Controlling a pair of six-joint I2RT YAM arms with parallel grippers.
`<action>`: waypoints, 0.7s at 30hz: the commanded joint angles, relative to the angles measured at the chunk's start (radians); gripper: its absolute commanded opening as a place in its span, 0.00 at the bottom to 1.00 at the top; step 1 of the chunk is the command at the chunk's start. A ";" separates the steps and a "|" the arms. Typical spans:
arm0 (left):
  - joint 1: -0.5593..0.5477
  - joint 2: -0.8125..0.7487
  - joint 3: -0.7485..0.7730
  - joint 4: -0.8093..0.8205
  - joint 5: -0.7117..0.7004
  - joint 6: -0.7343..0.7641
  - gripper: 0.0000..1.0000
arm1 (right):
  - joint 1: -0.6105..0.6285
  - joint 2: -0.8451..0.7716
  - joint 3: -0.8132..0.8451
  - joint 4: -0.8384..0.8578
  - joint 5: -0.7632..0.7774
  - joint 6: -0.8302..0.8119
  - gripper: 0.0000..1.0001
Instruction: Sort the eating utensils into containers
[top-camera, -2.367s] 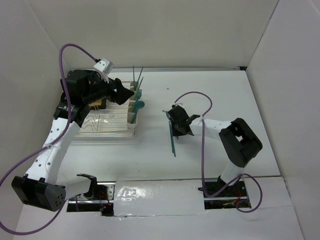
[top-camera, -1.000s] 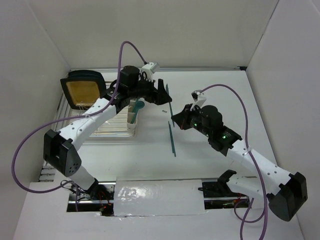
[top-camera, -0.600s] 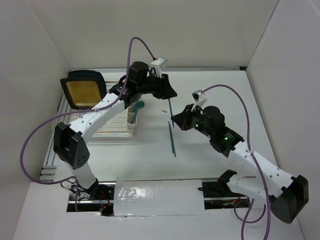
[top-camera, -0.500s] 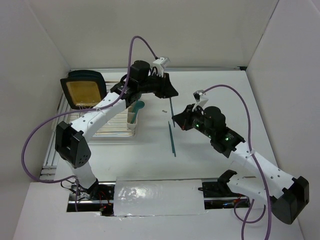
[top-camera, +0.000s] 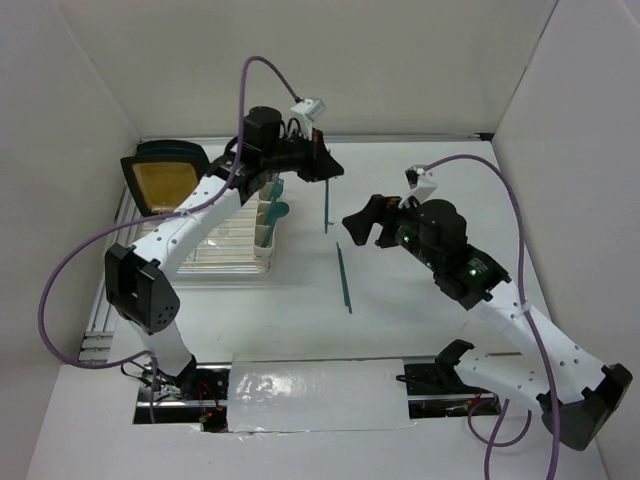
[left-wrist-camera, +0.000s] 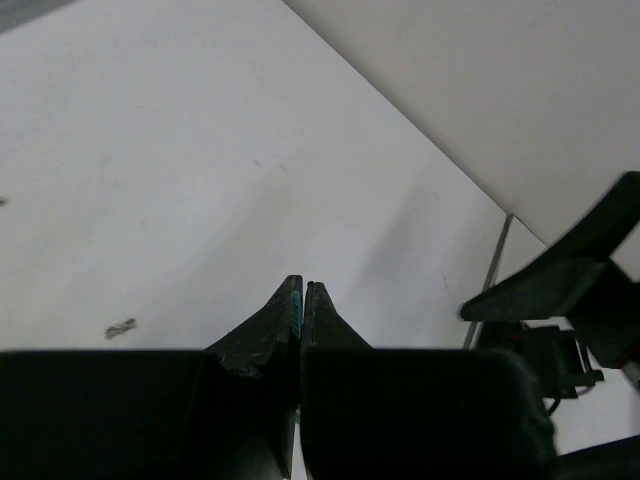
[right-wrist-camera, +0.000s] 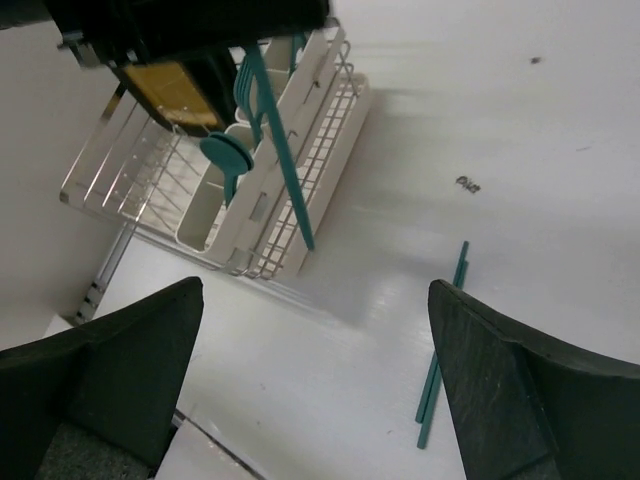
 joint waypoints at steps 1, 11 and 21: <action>0.128 -0.084 0.056 0.027 0.054 0.037 0.00 | 0.003 -0.060 0.074 -0.145 0.121 0.004 1.00; 0.466 -0.284 -0.027 0.148 0.109 0.118 0.00 | 0.002 -0.105 -0.018 -0.158 0.213 0.039 1.00; 0.466 -0.234 -0.185 0.341 0.118 0.219 0.00 | 0.000 0.028 -0.032 -0.129 0.228 0.060 1.00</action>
